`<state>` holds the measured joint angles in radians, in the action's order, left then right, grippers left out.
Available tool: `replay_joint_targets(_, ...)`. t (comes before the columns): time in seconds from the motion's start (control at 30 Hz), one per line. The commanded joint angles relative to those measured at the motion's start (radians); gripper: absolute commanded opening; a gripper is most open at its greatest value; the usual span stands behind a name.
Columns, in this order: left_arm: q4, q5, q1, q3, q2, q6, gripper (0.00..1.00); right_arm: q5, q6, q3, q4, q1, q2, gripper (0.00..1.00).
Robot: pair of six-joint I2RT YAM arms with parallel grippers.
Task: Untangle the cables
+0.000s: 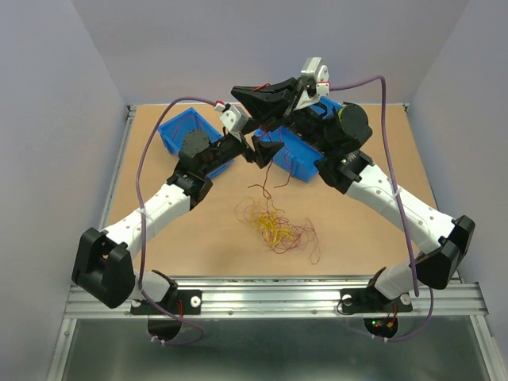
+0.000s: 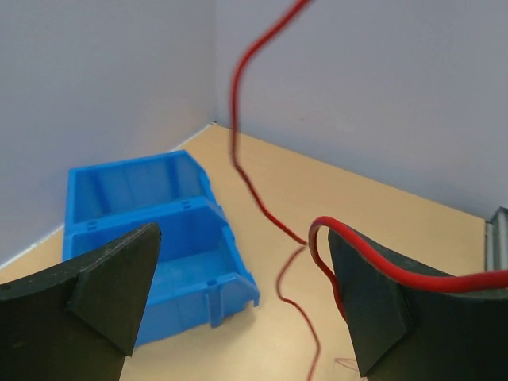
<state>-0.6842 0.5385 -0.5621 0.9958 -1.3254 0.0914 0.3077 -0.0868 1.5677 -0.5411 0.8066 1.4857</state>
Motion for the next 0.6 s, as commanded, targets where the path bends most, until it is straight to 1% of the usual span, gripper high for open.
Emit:
replay_joint_targets(0.0, -0.127, -0.13, -0.002, 0.087, -0.009, 0.014, 0.99, 0.044, -0.053, -0.001, -0.063, 0.006, -0.008, 0.0)
replay_joint_targets(0.3, -0.222, 0.023, 0.001, 0.125, -0.067, 0.047, 0.98, 0.076, -0.108, -0.028, -0.08, 0.006, -0.045, 0.01)
replay_joint_targets(0.33, -0.227, 0.066, 0.001, 0.133, -0.078, 0.056, 0.94, 0.079, -0.114, -0.029, -0.083, 0.006, -0.048, 0.01)
replay_joint_targets(0.4, -0.253, 0.098, -0.001, 0.133, -0.087, 0.08, 0.85, 0.085, -0.129, -0.028, -0.089, 0.006, -0.054, 0.0)
replay_joint_targets(0.43, -0.258, 0.116, 0.001, 0.135, -0.093, 0.087, 0.76, 0.085, -0.133, -0.026, -0.089, 0.006, -0.059, 0.01)
replay_joint_targets(0.47, -0.258, 0.123, 0.001, 0.135, -0.097, 0.087, 0.71, 0.085, -0.137, -0.028, -0.092, 0.006, -0.059, 0.0)
replay_joint_targets(0.57, -0.259, 0.121, -0.001, 0.124, -0.103, 0.076, 0.61, 0.09, -0.159, -0.014, -0.095, 0.006, -0.062, 0.01)
